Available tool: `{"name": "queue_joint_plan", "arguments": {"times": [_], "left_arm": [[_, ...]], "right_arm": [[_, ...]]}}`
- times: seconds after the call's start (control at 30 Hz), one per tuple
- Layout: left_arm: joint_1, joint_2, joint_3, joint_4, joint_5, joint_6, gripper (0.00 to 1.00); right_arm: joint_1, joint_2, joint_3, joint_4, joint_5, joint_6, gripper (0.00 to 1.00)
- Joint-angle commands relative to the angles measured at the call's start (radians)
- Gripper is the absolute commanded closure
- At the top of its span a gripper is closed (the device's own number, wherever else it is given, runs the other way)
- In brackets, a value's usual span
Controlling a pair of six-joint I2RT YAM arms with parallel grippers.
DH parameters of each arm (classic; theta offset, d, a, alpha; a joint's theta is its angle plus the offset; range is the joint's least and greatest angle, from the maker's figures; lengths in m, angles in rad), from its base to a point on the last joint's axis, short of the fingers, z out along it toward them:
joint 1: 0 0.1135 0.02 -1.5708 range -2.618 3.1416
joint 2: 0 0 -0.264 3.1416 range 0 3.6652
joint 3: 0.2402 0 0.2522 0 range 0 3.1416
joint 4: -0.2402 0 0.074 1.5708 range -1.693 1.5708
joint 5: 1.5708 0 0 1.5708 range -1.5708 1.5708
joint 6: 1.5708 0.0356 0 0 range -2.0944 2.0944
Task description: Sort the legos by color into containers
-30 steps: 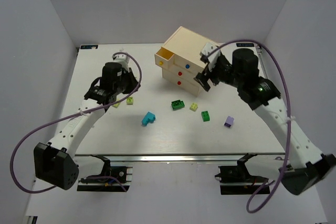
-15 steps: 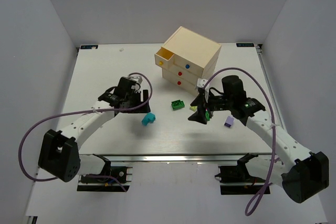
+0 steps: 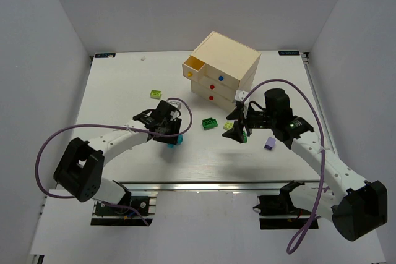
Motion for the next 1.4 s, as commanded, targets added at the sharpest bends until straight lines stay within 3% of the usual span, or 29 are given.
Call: {"name": "queue_joint_plan", "arguments": {"times": [0.0,0.27,0.63,0.73,0.77,1.0,1.07,1.23,1.37], "left_arm": [[-0.015,0.037,0.019,-0.004,-0.073,0.011,0.38],[-0.025,0.112,0.051,-0.018,-0.121,0.013,0.38],[-0.034,0.172,0.093,0.0,-0.116,0.034,0.53],[-0.034,0.172,0.089,0.005,-0.103,0.034,0.61],[-0.034,0.172,0.088,0.005,-0.096,0.034,0.69],[-0.034,0.077,0.085,0.013,-0.034,0.015,0.93],[-0.034,-0.024,0.067,0.046,0.011,0.005,0.94],[-0.063,-0.254,0.007,0.199,0.17,0.011,0.99],[-0.085,-0.304,-0.019,0.304,0.18,0.024,0.99]], "right_arm": [[-0.011,-0.022,-0.008,0.039,0.006,0.003,0.24],[-0.023,-0.039,-0.016,0.039,0.001,0.003,0.23],[-0.048,-0.056,-0.023,0.032,-0.017,0.0,0.23],[-0.051,-0.054,-0.023,0.032,-0.025,0.003,0.24],[-0.053,-0.055,-0.026,0.032,-0.025,0.003,0.24],[-0.063,-0.043,-0.03,0.029,-0.029,0.016,0.25],[-0.062,-0.033,-0.037,0.06,-0.046,0.067,0.29],[-0.056,0.075,0.0,0.154,-0.143,0.384,0.36],[-0.053,0.139,0.029,0.265,-0.134,0.646,0.34]]}}
